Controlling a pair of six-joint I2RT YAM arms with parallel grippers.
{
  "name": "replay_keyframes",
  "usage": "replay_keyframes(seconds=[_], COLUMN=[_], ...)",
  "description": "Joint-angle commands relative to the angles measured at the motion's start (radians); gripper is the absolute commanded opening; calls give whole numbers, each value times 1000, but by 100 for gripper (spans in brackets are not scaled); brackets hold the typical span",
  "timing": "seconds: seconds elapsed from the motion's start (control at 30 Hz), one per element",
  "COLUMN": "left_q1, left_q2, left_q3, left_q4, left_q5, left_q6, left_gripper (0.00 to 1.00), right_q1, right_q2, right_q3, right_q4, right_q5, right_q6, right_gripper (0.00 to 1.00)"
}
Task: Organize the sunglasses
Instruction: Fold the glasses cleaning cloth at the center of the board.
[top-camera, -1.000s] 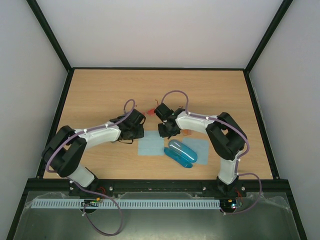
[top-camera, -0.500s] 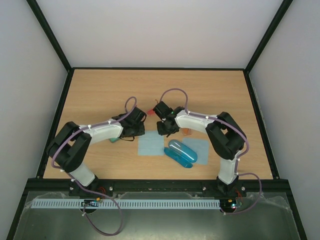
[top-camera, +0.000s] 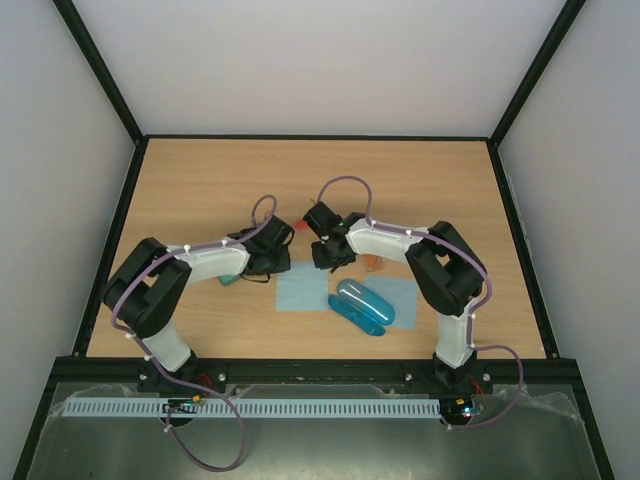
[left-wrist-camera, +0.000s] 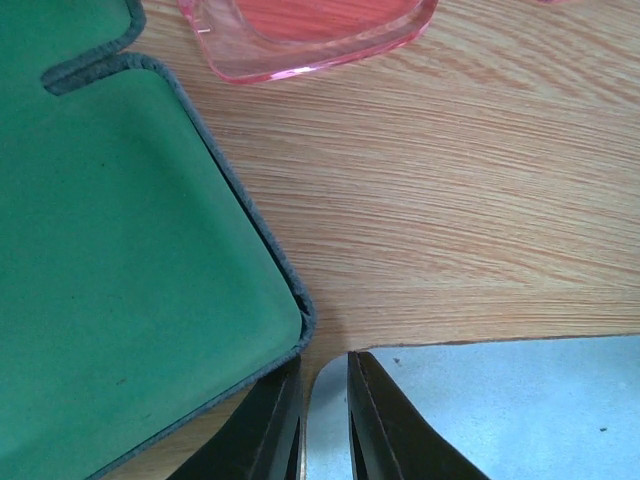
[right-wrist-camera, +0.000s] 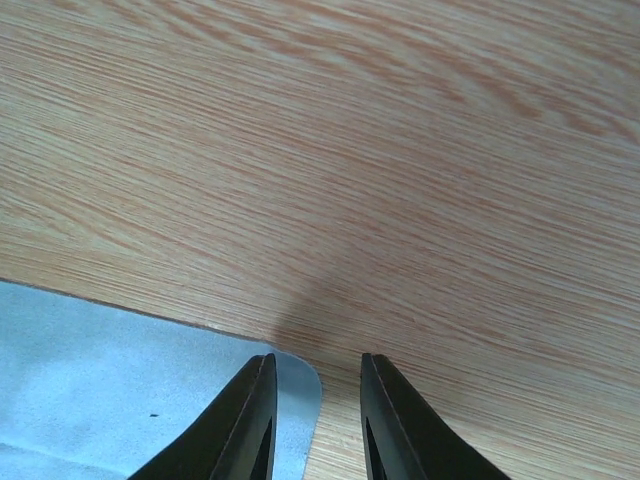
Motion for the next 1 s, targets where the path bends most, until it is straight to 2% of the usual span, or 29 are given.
replay_keyframes(seconds=[0.0, 0.2, 0.6, 0.8, 0.97], left_q1=[6, 6, 6, 6, 6], left_q2=[24, 41, 20, -13, -36], left_q3=[16, 12, -5, -12, -15], left_q4=[9, 16, -8, -30, -43], left_q5=[-2, 4, -17, -31, -39], left_q6=[15, 24, 23, 21, 20], left_gripper=[17, 19, 12, 20, 20], right_q1=[-3, -3, 11, 27, 29], right_q2=[25, 28, 25, 19, 8], right_q3=[19, 12, 19, 20, 17], right_q4=[-46, -52, -71, -69, -65], right_q5=[17, 24, 54, 61, 64], right_q6=[-7, -7, -13, -8, -8], right_gripper=[24, 23, 21, 23, 23])
